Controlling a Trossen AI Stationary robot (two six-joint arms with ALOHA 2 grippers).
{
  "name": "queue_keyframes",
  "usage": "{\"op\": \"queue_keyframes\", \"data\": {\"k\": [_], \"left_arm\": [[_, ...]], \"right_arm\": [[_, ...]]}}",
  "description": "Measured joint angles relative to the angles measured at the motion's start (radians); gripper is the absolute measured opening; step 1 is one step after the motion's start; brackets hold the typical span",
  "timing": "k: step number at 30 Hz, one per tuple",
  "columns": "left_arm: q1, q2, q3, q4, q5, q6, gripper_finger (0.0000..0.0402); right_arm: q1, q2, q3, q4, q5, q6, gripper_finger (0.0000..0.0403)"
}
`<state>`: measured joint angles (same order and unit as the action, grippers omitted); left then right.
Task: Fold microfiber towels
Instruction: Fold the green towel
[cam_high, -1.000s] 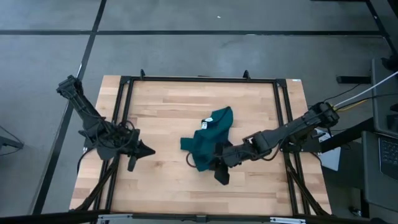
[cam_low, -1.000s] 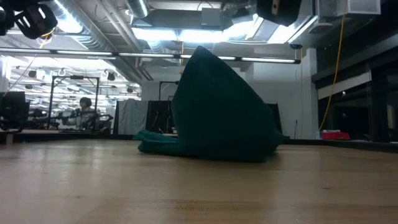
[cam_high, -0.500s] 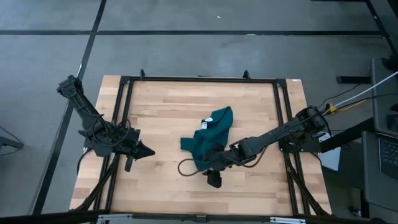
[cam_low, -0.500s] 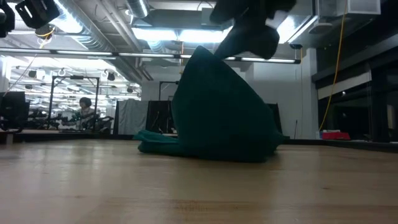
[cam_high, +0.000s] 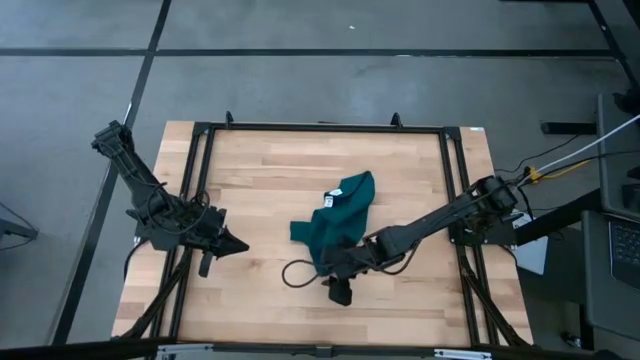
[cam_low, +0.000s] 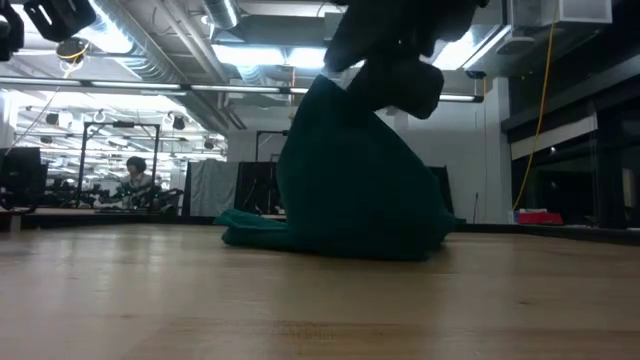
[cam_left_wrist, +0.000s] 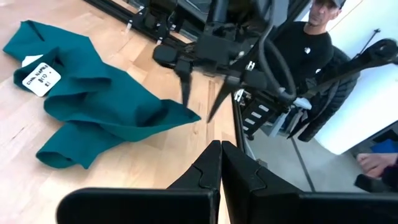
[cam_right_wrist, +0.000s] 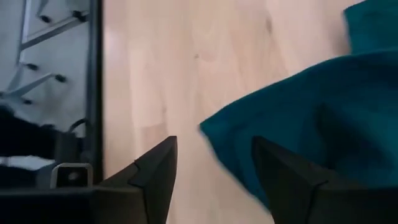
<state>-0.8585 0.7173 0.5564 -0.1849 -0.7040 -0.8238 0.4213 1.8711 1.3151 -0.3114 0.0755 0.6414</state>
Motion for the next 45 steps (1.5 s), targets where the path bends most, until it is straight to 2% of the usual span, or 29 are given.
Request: {"op": "queue_keyframes", "data": {"k": [5,7,9,10,12,17,20,22,25,27,30,34,38,45], "left_arm": [[0.000,-0.019,0.000,0.006,0.016,0.003,0.0003],[0.000,-0.024,0.009,0.001,0.018,0.021,0.0003],[0.000,-0.024,0.030,0.000,0.017,0.054,0.0003],[0.000,-0.024,0.043,-0.005,0.014,0.071,0.0003],[0.000,-0.024,0.066,-0.027,-0.006,0.103,0.0003],[0.000,-0.032,0.106,-0.051,-0.092,0.193,0.0003],[0.000,-0.045,0.112,-0.051,-0.132,0.227,0.0003],[0.000,-0.059,0.112,-0.053,-0.139,0.238,0.0003],[-0.005,-0.076,0.112,-0.051,-0.142,0.257,0.0003],[-0.015,-0.080,0.112,-0.052,-0.146,0.271,0.0003],[-0.027,-0.081,0.112,-0.057,-0.167,0.275,0.0003],[-0.032,-0.081,0.112,-0.068,-0.169,0.262,0.0003],[-0.032,-0.083,0.112,-0.080,-0.168,0.229,0.0003],[-0.024,-0.084,0.111,-0.152,-0.158,0.183,0.0003]], "right_arm": [[-0.020,0.056,0.000,0.002,0.012,0.005,0.0187],[-0.026,0.068,-0.001,-0.001,0.014,0.013,0.0154],[-0.030,0.069,0.017,0.004,0.014,-0.004,0.0090],[-0.030,0.068,0.047,-0.003,0.014,-0.031,0.0050],[-0.030,0.062,0.140,-0.050,0.033,-0.117,0.0017],[-0.061,0.057,0.433,-0.174,0.167,-0.335,0.0005],[-0.109,0.056,0.578,-0.275,0.199,-0.357,0.0003],[-0.121,0.051,0.628,-0.467,0.211,-0.286,0.0003],[-0.075,0.056,0.584,-0.690,0.206,-0.177,0.0002],[-0.032,0.060,0.507,-0.659,0.189,-0.134,0.0002],[0.006,0.060,0.418,-0.519,0.167,-0.042,0.0001],[0.013,0.059,0.394,-0.270,0.197,-0.012,0.0001],[0.098,0.057,0.394,-0.330,0.191,0.147,0.0001],[0.319,0.058,0.374,-0.414,0.331,0.517,0.0007]]}}
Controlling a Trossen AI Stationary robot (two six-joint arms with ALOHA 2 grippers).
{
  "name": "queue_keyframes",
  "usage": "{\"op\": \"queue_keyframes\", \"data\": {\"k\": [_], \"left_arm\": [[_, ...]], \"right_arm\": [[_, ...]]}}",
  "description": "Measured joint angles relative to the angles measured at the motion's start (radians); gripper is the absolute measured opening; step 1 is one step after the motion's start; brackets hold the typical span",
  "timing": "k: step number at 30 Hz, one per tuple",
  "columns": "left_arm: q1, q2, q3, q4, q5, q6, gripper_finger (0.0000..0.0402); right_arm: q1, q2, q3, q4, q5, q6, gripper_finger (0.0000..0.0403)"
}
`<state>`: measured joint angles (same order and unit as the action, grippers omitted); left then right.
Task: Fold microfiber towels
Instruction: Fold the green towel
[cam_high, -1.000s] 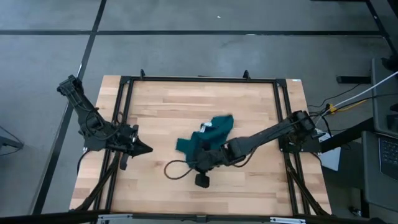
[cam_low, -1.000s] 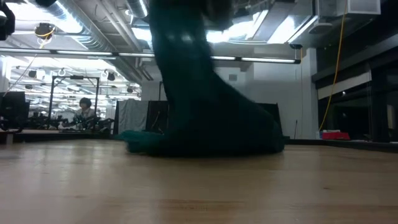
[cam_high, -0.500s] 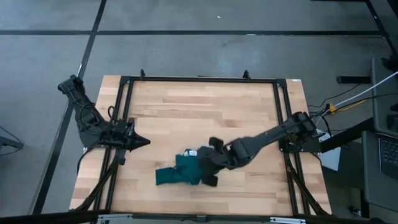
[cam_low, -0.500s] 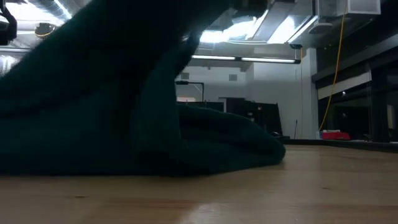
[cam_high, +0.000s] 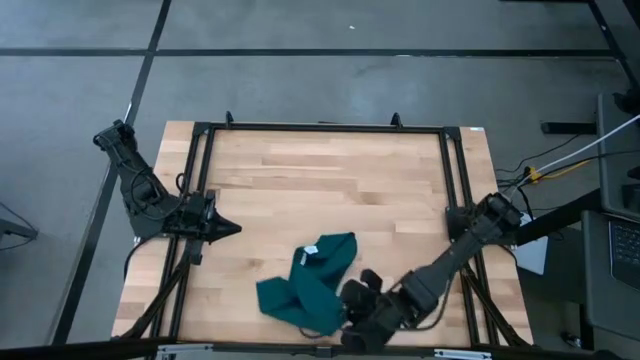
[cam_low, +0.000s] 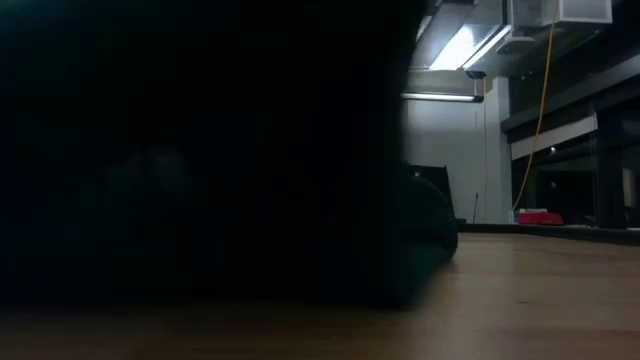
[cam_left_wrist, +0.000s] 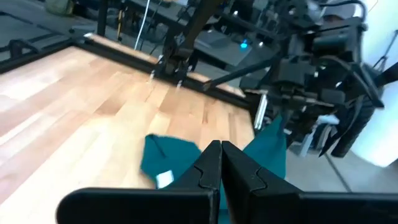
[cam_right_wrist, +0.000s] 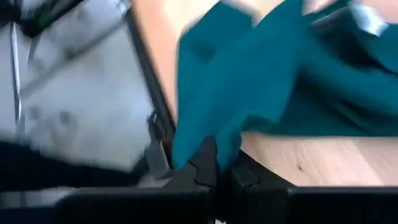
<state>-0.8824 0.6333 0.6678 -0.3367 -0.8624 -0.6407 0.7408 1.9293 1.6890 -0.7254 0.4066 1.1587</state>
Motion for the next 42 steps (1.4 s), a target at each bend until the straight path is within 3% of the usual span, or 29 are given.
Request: {"op": "queue_keyframes", "data": {"k": [5,11,15,22,26,32,36,42], "left_arm": [[0.044,0.011,0.000,-0.032,0.114,-0.029,0.0003],[0.170,0.149,-0.001,-0.004,0.399,-0.045,0.0003],[0.245,0.295,-0.001,0.136,0.532,-0.001,0.0003],[0.379,0.534,-0.002,0.211,0.576,0.055,0.0016],[0.457,0.600,-0.001,0.203,0.646,0.172,0.0051],[0.543,0.694,-0.001,0.249,0.843,0.439,0.0121],[0.594,0.756,-0.001,0.289,0.878,0.470,0.0146],[0.665,0.840,0.001,0.425,0.950,0.496,0.0148]], "right_arm": [[0.089,0.000,-0.002,0.000,0.252,0.249,0.0064],[0.094,0.000,-0.003,-0.054,0.546,0.415,0.0144],[0.089,0.000,-0.003,-0.061,0.574,0.435,0.0171],[0.082,-0.019,-0.003,-0.070,0.689,0.456,0.0183],[0.096,-0.066,-0.003,-0.100,0.759,0.457,0.0185],[0.105,-0.124,-0.003,-0.176,0.768,0.450,0.0176],[0.105,-0.135,-0.003,-0.219,0.760,0.455,0.0168],[0.106,-0.142,-0.003,-0.232,0.760,0.458,0.0162]]}}
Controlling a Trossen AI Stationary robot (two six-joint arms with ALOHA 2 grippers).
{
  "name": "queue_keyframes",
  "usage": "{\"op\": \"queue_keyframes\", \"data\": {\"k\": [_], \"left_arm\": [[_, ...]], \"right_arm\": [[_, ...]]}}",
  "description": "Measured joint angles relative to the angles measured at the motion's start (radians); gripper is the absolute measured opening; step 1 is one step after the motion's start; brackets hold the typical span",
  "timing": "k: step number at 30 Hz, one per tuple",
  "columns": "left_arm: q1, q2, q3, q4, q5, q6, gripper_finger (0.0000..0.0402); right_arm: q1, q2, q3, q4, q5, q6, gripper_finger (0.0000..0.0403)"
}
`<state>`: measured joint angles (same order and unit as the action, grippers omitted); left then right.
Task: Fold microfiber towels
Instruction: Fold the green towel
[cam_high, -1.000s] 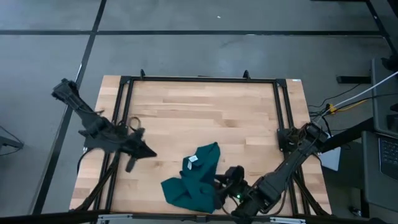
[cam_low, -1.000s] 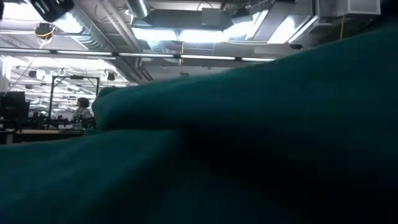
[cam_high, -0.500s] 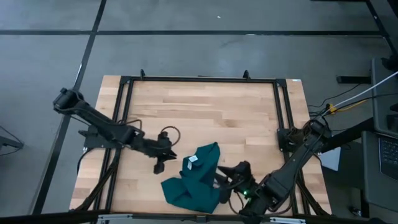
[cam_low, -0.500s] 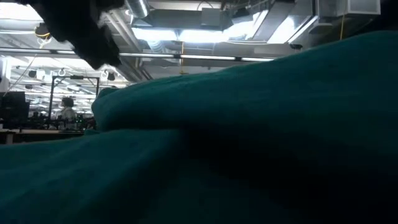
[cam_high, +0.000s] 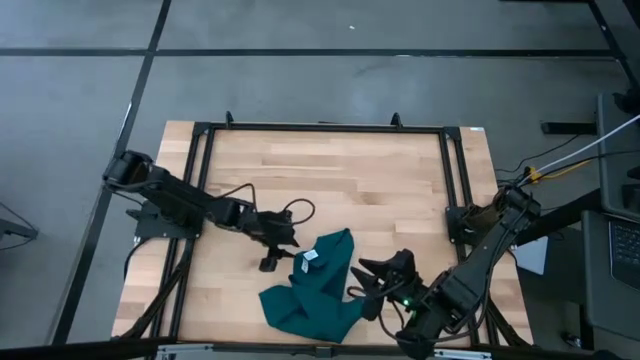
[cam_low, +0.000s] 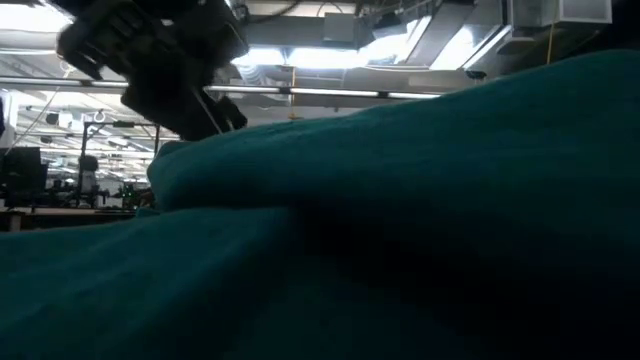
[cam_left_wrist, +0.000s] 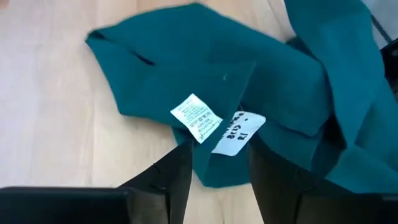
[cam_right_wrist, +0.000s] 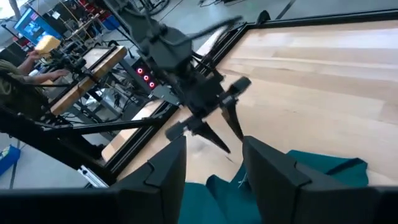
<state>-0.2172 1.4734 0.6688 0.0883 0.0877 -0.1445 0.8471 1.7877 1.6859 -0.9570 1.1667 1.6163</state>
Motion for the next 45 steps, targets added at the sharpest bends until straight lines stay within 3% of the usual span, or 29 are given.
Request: {"op": "queue_keyframes", "data": {"k": [5,9,15,21,26,31,35,42,44,45], "left_arm": [[0.016,0.085,0.016,0.021,0.095,-0.018,0.0147],[0.007,0.151,0.046,0.043,0.102,-0.009,0.0147],[0.021,0.234,0.105,0.031,0.006,-0.012,0.0133],[0.038,0.236,0.123,0.035,-0.001,-0.017,0.0097],[0.042,0.236,0.123,-0.055,-0.023,-0.087,0.0023],[0.092,0.221,0.122,-0.189,-0.192,-0.165,0.0004],[0.180,0.147,0.090,-0.282,-0.346,-0.248,0.0003],[0.438,-0.168,-0.044,-0.356,-0.585,-0.329,0.0003],[0.547,-0.264,-0.089,-0.314,-0.555,-0.347,0.0003],[0.606,-0.306,-0.115,-0.247,-0.462,-0.318,0.0003]], "right_arm": [[-0.001,-0.006,0.000,-0.002,0.004,0.025,0.0166],[0.006,-0.006,0.000,-0.002,0.012,0.033,0.0166],[0.015,-0.006,0.000,0.004,0.023,0.053,0.0153],[0.024,-0.006,0.000,0.022,0.031,0.055,0.0143],[0.026,-0.006,0.000,0.022,0.031,0.055,0.0139],[0.026,-0.006,0.000,0.022,0.031,0.052,0.0136],[0.026,-0.006,0.000,0.019,0.032,0.051,0.0137],[0.026,-0.006,0.000,0.013,0.054,0.033,0.0125],[0.024,-0.006,0.000,0.009,0.052,0.016,0.0120],[0.021,-0.006,0.000,0.007,0.051,0.005,0.0118]]}}
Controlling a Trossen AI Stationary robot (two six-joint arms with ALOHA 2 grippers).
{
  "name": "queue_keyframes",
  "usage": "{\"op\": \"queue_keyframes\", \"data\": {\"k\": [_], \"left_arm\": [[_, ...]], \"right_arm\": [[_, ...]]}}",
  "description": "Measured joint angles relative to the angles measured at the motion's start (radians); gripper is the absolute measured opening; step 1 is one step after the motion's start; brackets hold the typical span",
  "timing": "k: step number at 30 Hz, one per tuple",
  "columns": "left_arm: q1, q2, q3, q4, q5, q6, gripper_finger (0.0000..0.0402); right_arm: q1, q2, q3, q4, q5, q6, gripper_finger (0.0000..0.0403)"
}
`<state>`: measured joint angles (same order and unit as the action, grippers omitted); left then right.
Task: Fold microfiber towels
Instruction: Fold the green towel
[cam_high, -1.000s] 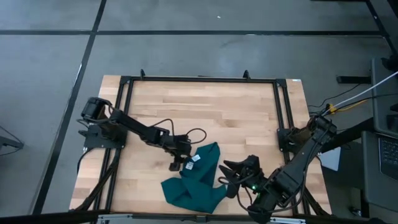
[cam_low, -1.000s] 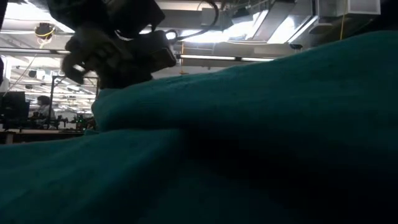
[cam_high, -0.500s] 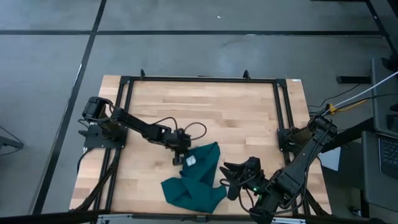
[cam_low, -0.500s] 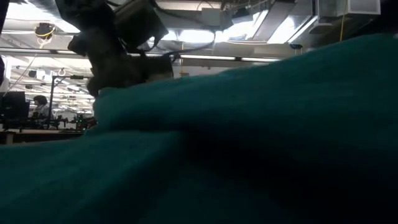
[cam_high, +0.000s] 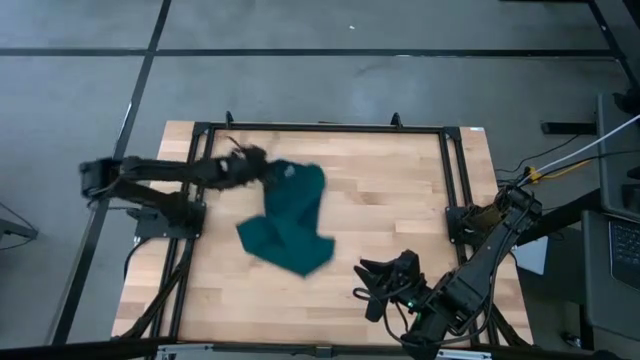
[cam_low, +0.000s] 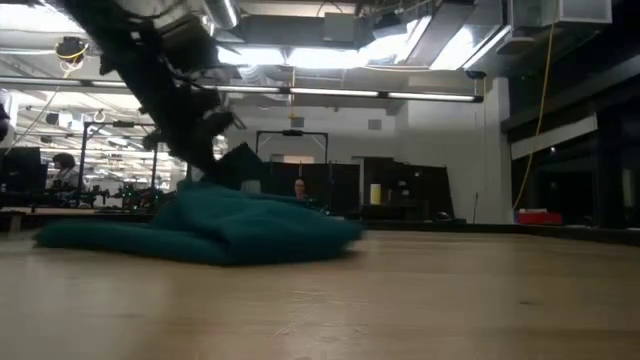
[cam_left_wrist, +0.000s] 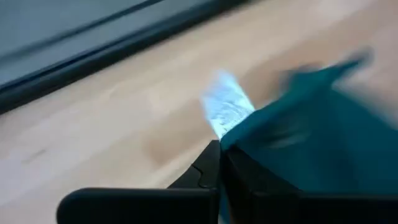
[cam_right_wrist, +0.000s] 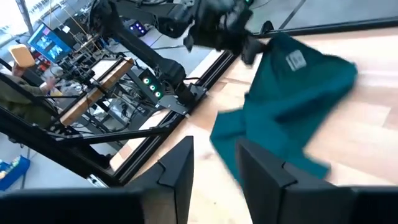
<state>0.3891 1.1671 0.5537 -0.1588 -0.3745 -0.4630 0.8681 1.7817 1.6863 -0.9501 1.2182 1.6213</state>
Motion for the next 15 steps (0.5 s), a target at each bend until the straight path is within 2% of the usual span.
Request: {"op": "queue_keyframes", "data": {"k": [2,3,5,8,9,12,15], "left_arm": [[0.073,-0.064,-0.016,0.072,0.254,0.138,0.0004],[0.084,-0.092,-0.012,0.047,0.323,0.188,0.0005],[0.081,-0.151,-0.019,0.006,0.341,0.212,0.0008],[0.071,-0.248,-0.016,0.101,0.417,0.267,0.0016],[0.069,-0.267,-0.009,0.074,0.422,0.265,0.0019],[0.104,-0.303,-0.014,-0.087,0.332,0.221,0.0022],[0.105,-0.324,-0.007,-0.120,0.274,0.195,0.0012]], "right_arm": [[-0.001,0.000,0.000,-0.001,0.001,-0.024,0.0115],[-0.004,0.000,0.000,0.000,0.001,-0.037,0.0114],[-0.009,0.000,0.000,-0.001,0.001,-0.061,0.0116],[-0.014,-0.002,0.000,-0.001,0.002,-0.062,0.0125],[-0.016,-0.002,0.000,-0.001,0.002,-0.062,0.0130],[-0.016,-0.002,0.000,-0.001,0.005,-0.061,0.0145],[-0.017,-0.002,0.000,0.004,0.000,-0.061,0.0157]]}}
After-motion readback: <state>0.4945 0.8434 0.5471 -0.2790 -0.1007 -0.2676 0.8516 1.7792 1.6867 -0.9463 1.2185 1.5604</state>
